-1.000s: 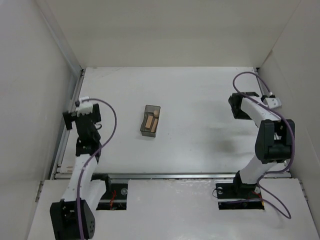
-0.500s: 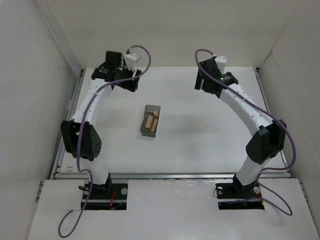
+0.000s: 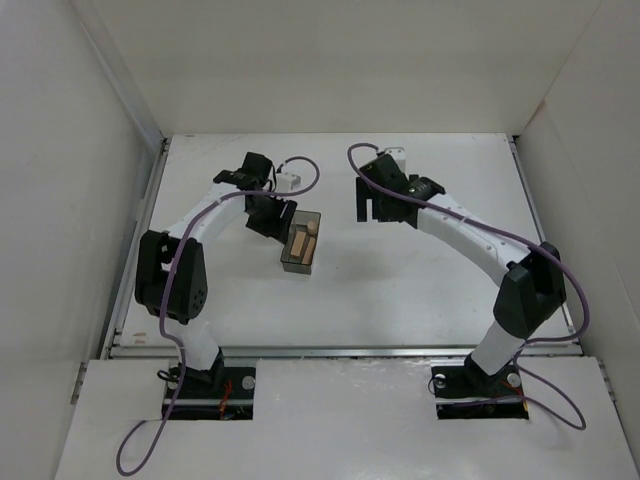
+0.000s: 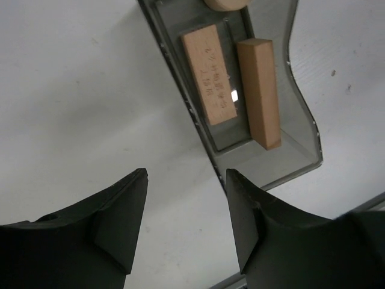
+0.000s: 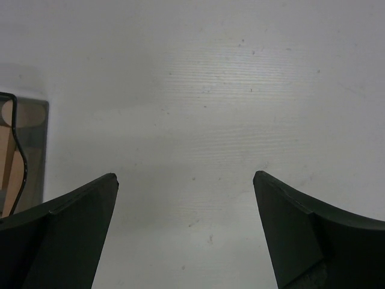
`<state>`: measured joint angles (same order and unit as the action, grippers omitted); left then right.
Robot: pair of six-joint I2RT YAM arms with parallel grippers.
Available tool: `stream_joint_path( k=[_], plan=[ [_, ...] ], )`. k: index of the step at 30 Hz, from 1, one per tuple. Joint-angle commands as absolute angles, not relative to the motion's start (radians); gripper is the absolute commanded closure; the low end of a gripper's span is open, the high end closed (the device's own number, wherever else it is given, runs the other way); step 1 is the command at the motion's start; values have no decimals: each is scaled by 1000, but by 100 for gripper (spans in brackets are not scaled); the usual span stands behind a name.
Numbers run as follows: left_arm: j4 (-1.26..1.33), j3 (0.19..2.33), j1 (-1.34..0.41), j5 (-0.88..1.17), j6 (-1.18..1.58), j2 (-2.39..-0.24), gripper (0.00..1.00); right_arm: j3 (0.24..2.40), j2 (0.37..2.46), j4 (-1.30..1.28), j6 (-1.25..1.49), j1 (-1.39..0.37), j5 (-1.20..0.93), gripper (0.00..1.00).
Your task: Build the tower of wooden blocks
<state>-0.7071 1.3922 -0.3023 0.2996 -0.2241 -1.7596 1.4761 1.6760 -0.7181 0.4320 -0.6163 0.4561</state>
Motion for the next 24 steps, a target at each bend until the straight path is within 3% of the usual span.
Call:
stream_joint_path(
  k=[1, 8, 17, 24],
  plan=[
    [-675, 1345, -334, 371, -193, -1690, 49, 1476, 1677, -709, 459, -658, 527, 0],
    [-630, 1295, -354, 318, -161, -1721, 58, 1476, 1686, -742, 477, -706, 587, 0],
    [-620, 1315, -393, 156, -143, -1807, 94, 1437, 1658, -755, 497, -706, 640, 0],
    [-620, 1354, -420, 37, -131, -1825, 100, 1417, 1614, -764, 515, -706, 710, 0]
  ],
)
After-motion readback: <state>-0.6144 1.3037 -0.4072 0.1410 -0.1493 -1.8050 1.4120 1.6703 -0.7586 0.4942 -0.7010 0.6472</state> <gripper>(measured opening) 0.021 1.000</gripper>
